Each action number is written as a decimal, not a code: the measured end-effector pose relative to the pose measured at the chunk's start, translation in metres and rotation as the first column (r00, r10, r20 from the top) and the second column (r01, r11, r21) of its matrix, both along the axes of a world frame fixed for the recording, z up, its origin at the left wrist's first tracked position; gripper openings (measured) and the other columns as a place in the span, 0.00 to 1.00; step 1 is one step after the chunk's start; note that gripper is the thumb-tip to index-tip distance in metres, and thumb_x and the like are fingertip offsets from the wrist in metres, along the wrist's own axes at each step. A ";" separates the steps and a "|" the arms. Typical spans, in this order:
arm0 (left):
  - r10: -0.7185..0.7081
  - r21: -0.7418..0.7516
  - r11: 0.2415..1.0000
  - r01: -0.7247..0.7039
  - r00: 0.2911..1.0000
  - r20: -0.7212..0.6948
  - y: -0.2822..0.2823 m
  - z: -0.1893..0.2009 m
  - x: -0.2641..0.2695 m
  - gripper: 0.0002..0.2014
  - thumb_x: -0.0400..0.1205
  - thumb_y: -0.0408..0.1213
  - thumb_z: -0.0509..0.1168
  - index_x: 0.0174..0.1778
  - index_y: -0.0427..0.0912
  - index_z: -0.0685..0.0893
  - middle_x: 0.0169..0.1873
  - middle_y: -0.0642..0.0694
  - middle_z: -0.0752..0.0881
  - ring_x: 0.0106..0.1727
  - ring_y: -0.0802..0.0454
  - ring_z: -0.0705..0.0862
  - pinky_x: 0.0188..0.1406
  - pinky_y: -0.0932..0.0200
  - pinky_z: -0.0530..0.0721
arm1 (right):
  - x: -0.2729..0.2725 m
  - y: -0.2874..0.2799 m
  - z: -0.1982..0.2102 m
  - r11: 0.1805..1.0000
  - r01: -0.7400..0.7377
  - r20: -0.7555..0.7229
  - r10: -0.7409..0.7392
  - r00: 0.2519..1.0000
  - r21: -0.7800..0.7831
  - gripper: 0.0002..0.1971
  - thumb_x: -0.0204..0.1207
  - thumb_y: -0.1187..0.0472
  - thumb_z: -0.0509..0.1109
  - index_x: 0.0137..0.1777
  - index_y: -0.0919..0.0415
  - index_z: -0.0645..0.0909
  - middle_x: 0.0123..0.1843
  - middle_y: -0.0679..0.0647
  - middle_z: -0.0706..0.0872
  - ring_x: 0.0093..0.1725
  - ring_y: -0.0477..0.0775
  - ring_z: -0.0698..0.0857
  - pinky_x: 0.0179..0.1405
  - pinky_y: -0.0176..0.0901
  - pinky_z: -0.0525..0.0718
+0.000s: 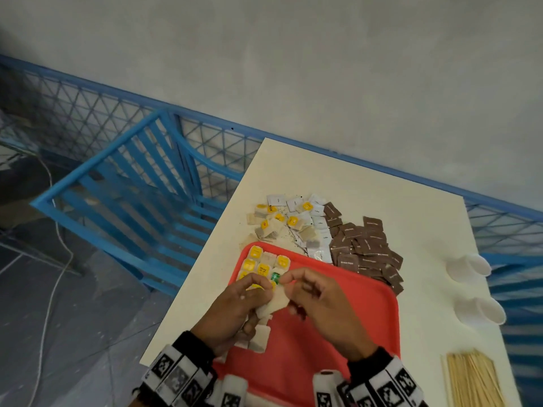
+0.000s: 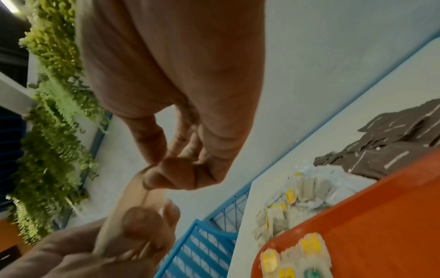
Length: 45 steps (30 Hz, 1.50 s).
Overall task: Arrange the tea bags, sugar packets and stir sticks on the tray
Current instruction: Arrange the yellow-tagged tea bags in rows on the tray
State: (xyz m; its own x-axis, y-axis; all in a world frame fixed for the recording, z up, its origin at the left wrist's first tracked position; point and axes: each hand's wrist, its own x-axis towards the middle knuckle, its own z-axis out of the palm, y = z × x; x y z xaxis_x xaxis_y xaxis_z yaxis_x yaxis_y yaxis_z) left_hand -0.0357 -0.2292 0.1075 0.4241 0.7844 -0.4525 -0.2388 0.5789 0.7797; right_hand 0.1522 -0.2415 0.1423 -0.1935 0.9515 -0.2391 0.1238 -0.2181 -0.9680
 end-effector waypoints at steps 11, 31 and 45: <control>-0.084 -0.091 0.991 0.095 0.990 0.113 0.006 0.012 0.019 0.15 0.81 0.38 0.72 0.60 0.39 0.78 0.31 0.42 0.78 0.14 0.60 0.63 0.14 0.73 0.56 | 0.030 0.015 0.027 0.922 -0.216 0.249 0.138 0.959 0.322 0.04 0.79 0.58 0.74 0.49 0.50 0.91 0.44 0.44 0.92 0.44 0.49 0.88 0.43 0.47 0.83; 0.243 0.208 0.957 -0.204 0.953 -0.180 0.014 0.019 0.002 0.08 0.76 0.41 0.75 0.34 0.44 0.87 0.23 0.45 0.64 0.20 0.53 0.54 0.20 0.63 0.55 | 0.004 0.017 0.015 0.974 -0.152 0.264 0.105 0.959 0.167 0.07 0.75 0.51 0.77 0.43 0.54 0.90 0.39 0.42 0.90 0.37 0.38 0.82 0.38 0.28 0.77; 0.078 0.221 0.974 0.048 0.845 -0.529 -0.008 -0.021 -0.058 0.04 0.81 0.36 0.74 0.45 0.40 0.91 0.39 0.45 0.90 0.17 0.64 0.72 0.16 0.71 0.67 | -0.038 -0.005 -0.069 0.999 -0.025 0.177 0.029 0.984 -0.023 0.10 0.77 0.64 0.76 0.35 0.63 0.83 0.25 0.49 0.82 0.25 0.40 0.76 0.29 0.31 0.74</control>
State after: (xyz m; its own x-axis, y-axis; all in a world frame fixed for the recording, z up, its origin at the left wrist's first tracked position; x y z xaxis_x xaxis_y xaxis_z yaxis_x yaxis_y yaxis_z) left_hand -0.0932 -0.2374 0.0869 0.1551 0.8934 -0.4217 0.2413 0.3797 0.8931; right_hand 0.1141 -0.2461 0.0733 -0.1715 0.9410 -0.2916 0.2996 -0.2321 -0.9254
